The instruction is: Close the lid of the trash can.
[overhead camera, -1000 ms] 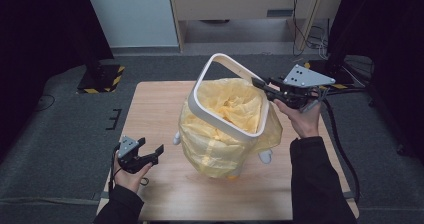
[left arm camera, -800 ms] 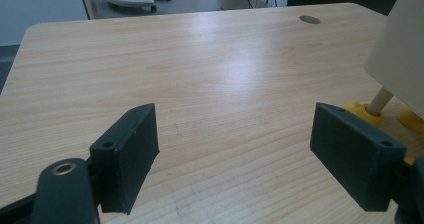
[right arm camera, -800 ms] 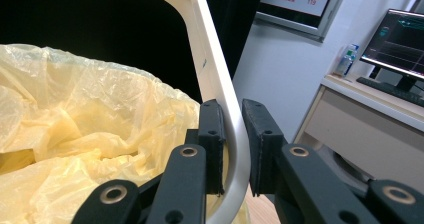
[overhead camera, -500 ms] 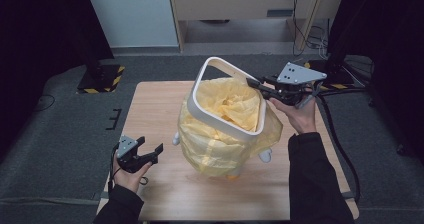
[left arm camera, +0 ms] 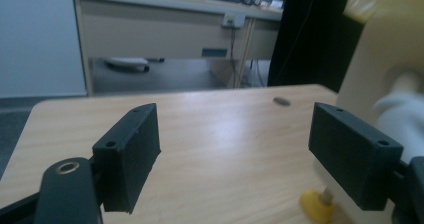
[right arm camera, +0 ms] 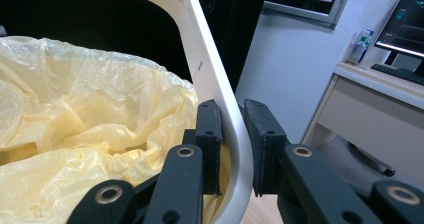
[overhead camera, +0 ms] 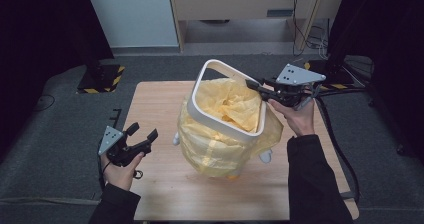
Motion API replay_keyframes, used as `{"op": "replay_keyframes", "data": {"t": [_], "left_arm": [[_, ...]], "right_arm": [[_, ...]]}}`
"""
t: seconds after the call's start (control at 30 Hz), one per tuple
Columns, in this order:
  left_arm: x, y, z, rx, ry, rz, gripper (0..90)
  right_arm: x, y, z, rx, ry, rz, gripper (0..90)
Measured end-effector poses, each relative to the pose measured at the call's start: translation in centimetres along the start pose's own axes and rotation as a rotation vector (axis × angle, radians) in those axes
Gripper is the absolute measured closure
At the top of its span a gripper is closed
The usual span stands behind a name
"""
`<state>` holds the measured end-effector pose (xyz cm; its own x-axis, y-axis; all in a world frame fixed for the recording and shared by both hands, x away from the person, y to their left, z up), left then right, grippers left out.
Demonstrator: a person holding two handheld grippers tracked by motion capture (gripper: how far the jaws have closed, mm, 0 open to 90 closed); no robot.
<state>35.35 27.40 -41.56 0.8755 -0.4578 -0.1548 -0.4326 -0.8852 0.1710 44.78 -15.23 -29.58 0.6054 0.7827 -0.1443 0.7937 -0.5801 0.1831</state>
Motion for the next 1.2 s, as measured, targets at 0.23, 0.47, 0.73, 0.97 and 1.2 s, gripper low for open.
{"op": "replay_keyframes", "data": {"t": [0.23,0.47,0.73,0.97,1.2], "left_arm": [[-1.0,1.2,-3.8,0.011,0.108,0.025,19.9],[-1.5,2.8,-7.1,0.022,0.195,0.052,19.9],[-1.5,5.3,-9.6,0.042,0.254,0.115,19.9],[-0.9,6.5,-10.1,0.051,0.256,0.143,19.9],[-0.9,6.9,-10.4,0.046,0.264,0.153,20.0]], "right_arm": [[0.1,0.0,0.0,0.031,-0.011,0.002,76.9],[0.3,-0.2,0.0,0.045,-0.016,0.009,75.5],[0.2,-0.3,-0.1,0.081,-0.014,0.003,70.9],[0.2,-0.2,0.0,0.121,-0.007,-0.019,69.7],[0.1,-0.3,-0.5,0.137,0.021,-0.03,74.6]]}}
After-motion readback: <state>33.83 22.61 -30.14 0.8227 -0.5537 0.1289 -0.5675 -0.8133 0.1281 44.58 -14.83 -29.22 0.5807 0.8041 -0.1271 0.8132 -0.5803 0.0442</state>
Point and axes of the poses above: each handheld gripper's, and its own axes: x roughly forward along the jaws, z roughly out of its underside, y roughly to its right, the point moved 2 cm from there along x, roughly forward along the jaws, and after that the axes turned 1 degree about y, right-handed, at the moved point
